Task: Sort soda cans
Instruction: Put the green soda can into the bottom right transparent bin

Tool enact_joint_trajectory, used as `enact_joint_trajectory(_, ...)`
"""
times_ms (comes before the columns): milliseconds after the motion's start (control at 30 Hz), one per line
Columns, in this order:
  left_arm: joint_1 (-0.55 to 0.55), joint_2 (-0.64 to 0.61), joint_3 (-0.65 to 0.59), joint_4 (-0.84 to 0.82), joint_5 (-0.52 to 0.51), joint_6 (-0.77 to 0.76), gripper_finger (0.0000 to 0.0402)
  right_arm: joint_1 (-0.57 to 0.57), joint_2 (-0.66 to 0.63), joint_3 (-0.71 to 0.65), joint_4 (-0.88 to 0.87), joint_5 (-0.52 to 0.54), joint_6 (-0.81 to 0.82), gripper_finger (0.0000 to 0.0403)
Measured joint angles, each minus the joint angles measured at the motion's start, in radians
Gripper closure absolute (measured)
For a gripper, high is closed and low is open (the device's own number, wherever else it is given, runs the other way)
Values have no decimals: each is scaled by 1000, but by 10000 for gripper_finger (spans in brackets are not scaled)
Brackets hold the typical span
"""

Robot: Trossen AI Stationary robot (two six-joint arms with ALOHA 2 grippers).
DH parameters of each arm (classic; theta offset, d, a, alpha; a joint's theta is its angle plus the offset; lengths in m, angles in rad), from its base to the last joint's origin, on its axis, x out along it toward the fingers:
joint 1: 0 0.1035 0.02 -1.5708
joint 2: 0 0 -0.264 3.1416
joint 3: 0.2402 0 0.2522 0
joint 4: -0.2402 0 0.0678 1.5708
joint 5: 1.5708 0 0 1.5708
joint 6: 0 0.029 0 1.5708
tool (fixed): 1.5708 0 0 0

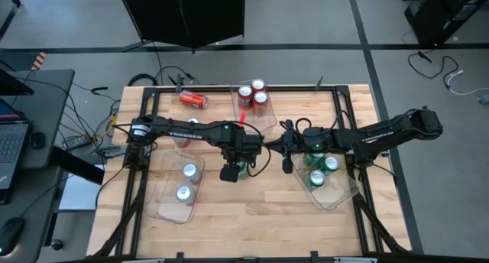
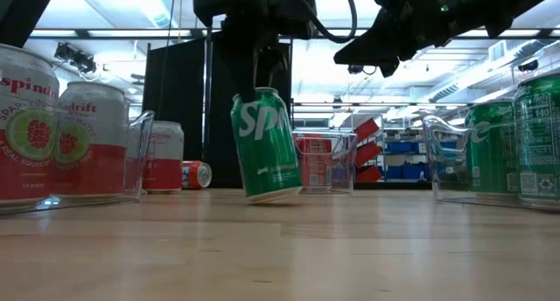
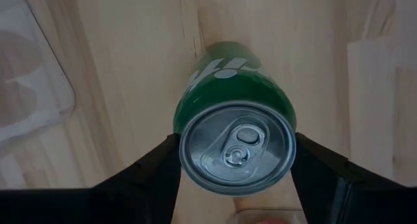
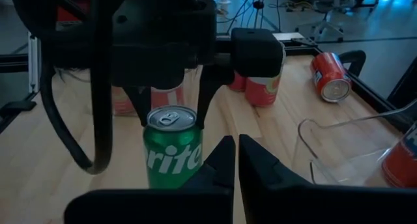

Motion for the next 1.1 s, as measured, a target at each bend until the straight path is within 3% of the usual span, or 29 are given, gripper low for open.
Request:
enact_joint_trajectory(667, 0, 2, 2, 45, 10, -28, 147, 0, 0, 0, -1, 0, 1, 379)
enact_joint_trajectory(1100, -3, -6, 52, -11, 10, -33, 146, 0, 0, 0, -1, 0, 24, 311)
